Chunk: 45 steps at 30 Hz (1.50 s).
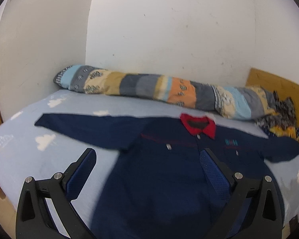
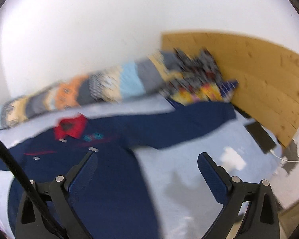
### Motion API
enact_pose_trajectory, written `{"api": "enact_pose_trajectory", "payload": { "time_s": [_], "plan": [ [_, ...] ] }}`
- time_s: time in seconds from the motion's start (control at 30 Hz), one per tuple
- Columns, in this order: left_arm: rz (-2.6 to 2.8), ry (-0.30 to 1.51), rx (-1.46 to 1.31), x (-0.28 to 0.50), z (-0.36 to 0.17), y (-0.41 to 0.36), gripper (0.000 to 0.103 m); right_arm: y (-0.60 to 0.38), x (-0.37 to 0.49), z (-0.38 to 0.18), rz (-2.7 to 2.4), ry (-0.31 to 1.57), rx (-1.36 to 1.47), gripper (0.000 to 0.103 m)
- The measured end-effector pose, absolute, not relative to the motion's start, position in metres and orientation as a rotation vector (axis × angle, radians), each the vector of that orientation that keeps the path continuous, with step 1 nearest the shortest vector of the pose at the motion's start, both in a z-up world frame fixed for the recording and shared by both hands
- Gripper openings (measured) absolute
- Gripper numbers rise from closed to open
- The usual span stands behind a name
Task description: Fold large clothes
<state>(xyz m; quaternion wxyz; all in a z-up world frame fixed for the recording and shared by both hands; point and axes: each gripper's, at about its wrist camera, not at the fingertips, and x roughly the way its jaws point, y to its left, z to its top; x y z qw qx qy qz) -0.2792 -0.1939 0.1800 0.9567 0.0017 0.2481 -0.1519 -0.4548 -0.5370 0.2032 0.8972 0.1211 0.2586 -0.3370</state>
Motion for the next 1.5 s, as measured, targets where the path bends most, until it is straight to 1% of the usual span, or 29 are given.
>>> {"api": "enact_pose_trajectory", "payload": {
  "time_s": [0.1, 0.2, 0.3, 0.57, 0.93, 1.5],
  "plan": [
    [-0.336, 0.575, 0.07, -0.285, 0.15, -0.202, 0.103, -0.477, -0.436, 0.186, -0.594, 0.523, 0.171, 0.103],
    [-0.41, 0.625, 0.091, -0.28, 0.137, -0.199, 0.103, -0.43, -0.402, 0.166, -0.5, 0.605, 0.054, 0.103],
    [-0.417, 0.612, 0.099, -0.278, 0.134, -0.186, 0.103, -0.4, -0.382, 0.153, -0.442, 0.634, -0.025, 0.103],
    [-0.433, 0.61, 0.103, -0.275, 0.132, -0.192, 0.103, -0.387, -0.376, 0.143, -0.4, 0.647, -0.048, 0.103],
    [-0.483, 0.515, 0.233, -0.293, 0.13, -0.211, 0.103, -0.377, -0.379, 0.142, -0.396, 0.634, -0.102, 0.103],
    [-0.484, 0.508, 0.233, -0.295, 0.128, -0.21, 0.103, -0.367, -0.379, 0.143, -0.401, 0.627, -0.161, 0.103]
  ]
}}
